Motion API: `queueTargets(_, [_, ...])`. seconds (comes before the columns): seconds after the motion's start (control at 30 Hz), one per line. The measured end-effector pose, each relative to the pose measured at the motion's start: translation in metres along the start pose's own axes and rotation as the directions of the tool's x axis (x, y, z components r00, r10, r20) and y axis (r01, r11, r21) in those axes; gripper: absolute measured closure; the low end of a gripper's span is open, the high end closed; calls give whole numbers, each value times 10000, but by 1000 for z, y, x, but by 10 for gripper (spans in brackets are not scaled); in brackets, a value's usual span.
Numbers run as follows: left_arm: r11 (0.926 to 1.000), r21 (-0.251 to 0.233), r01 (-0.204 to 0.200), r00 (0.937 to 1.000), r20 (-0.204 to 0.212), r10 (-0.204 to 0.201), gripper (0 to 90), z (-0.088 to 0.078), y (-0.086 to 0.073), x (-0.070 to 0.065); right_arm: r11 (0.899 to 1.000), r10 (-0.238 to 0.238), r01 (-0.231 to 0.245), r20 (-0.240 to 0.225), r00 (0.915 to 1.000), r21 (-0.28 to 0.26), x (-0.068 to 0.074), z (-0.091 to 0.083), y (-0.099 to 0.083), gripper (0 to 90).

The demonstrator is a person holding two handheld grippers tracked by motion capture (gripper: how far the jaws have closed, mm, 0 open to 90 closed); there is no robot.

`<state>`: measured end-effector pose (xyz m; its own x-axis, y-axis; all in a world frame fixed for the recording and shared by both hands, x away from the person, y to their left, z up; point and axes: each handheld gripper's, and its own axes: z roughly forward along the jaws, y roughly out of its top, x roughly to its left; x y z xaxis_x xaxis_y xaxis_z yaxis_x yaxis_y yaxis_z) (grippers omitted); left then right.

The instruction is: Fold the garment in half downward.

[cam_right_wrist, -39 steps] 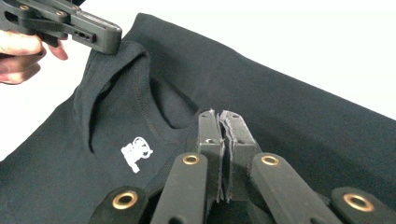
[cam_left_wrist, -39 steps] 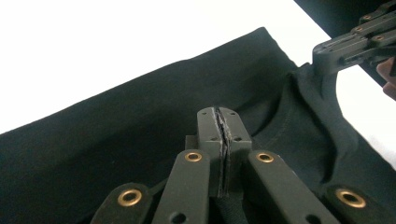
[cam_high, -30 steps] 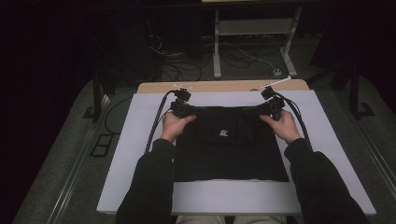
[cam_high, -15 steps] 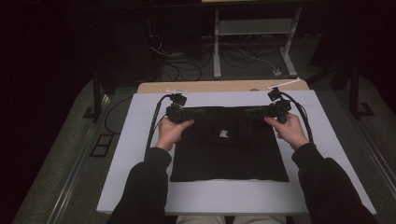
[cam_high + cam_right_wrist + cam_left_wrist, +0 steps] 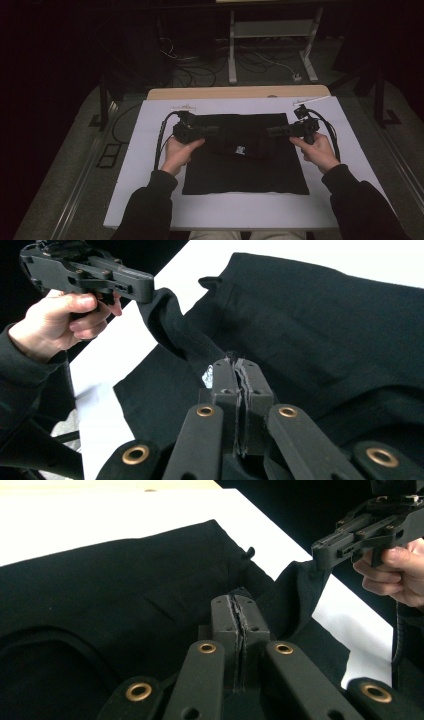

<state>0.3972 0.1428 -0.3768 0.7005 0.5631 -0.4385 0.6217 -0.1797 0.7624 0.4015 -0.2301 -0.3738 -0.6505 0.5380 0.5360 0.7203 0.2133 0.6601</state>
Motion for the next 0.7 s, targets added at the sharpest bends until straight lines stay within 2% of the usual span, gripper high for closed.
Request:
queueTargets(0.17, [9999,24,-117,9999,72,116,877,-6,-7,-5,9999,109,-108,-105,9999,63,1,0,-8,864])
queueTargets(0.37, [9998,-5,-198,9997,132,198,876,-11,-20,-11,9993,346,-341,-493,9982,127,4,-1,-21,864])
queueTargets(0.43, [9998,-79,-190,9996,189,191,876,-14,-25,-13,9994,300,-291,-549,9980,175,6,-1,-25,864])
queueTargets(0.5, [9996,-175,-229,9994,260,234,876,-16,-29,-17,9995,243,-229,-610,9978,231,8,0,-29,864])
queueTargets(0.7, [9990,-13,-445,9982,395,445,876,-19,-43,-29,9980,387,-340,-908,9951,529,16,2,-42,863])
